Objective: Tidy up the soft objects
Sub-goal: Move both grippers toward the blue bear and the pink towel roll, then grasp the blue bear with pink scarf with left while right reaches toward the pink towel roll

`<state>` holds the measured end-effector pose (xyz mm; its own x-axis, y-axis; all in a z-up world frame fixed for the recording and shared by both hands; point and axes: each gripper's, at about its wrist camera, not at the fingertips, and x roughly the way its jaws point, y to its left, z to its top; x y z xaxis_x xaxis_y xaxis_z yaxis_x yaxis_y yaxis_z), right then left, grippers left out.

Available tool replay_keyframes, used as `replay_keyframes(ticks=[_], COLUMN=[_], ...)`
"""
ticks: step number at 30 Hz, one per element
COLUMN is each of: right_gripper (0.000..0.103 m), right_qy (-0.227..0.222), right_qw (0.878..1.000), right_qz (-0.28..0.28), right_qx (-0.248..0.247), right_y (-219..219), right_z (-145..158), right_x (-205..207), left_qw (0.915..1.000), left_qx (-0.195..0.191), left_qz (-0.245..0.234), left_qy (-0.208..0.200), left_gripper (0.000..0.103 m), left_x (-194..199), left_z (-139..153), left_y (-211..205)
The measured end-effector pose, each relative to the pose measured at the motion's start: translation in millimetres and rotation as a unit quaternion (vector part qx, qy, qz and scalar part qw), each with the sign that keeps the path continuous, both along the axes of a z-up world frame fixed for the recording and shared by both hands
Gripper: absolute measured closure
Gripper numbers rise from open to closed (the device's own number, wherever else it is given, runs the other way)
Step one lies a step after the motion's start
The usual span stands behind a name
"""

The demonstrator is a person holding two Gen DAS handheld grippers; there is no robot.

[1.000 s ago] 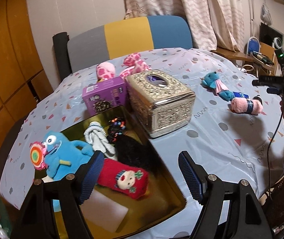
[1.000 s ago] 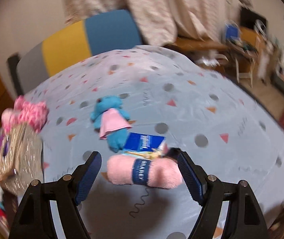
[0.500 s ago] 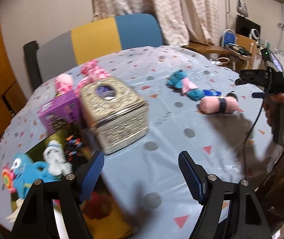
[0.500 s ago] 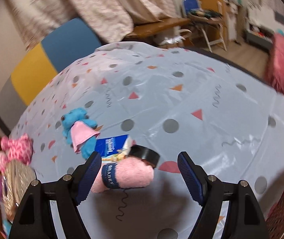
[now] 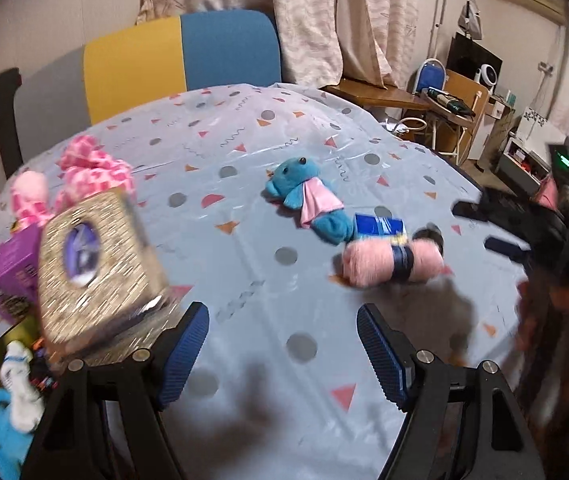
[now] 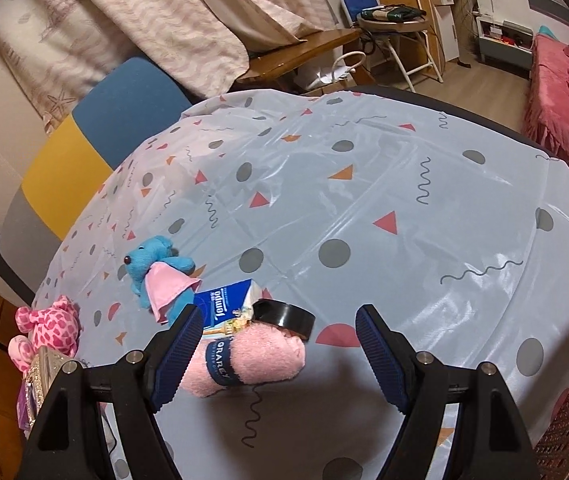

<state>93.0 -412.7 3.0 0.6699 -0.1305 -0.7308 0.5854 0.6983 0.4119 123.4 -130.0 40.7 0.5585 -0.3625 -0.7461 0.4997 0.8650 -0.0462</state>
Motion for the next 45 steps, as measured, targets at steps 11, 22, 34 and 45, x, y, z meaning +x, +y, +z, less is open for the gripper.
replay_keyframes(ticks=[11,22,34,45], right_gripper=[0.023,0.023,0.023,0.023], right_qy=[-0.033,-0.053,-0.055,-0.056], right_qw=[0.999,0.997,0.995,0.990], right_qz=[0.014,0.026,0.019,-0.037], right_qx=[0.018,0.051,0.078,0.125], right_y=[1.4,-1.3,-7.3,-29.9], right_z=[6.3,4.4,-1.5,-14.1], right_x=[-3.0,-2.8,-3.7,-16.9], left_qw=[0.9977,0.9942,0.9916,0.9959], left_qx=[-0.017,-0.016,0.012,0.048], left_qz=[0.020,0.067,0.086,0.008], left_qy=[0.063,0.083,0.095,0.076], left_gripper=[0.018,0.009,0.072,0.074], left_x=[94.3,181.4,215.2,132.8], left_z=[-36.6,-74.1,-107.8,-98.4], left_y=[-78.9,-132.4,-146.9,-102.3])
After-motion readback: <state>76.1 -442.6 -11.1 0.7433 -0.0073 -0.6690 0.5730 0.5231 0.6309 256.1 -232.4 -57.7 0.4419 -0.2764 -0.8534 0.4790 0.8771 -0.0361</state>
